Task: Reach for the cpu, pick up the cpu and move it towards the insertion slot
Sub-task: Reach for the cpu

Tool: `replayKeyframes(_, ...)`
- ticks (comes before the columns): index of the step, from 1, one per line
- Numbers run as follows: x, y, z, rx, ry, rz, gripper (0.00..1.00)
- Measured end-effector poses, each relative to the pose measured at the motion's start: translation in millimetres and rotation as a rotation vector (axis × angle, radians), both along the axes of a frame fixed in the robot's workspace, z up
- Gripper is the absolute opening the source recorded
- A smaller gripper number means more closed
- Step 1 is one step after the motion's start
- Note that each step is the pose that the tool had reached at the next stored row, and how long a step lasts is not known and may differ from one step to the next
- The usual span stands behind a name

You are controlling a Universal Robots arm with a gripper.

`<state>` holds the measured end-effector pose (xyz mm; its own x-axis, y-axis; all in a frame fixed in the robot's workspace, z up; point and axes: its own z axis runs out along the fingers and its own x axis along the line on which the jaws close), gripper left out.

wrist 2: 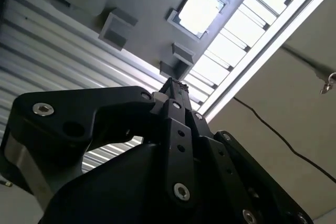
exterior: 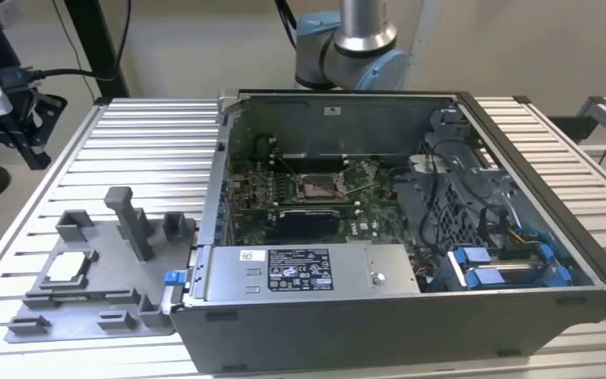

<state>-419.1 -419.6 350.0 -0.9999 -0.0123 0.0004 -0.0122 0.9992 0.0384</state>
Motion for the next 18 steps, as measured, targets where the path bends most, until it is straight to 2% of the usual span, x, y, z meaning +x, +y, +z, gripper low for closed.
replayKeyframes(11,-3.0,-22.1,-1.2,0.0000,0.0000,-0.007,0.00)
replayKeyframes(18,-2.5,-23.7,-1.7,0.0000,0.0000,-0.007,0.00)
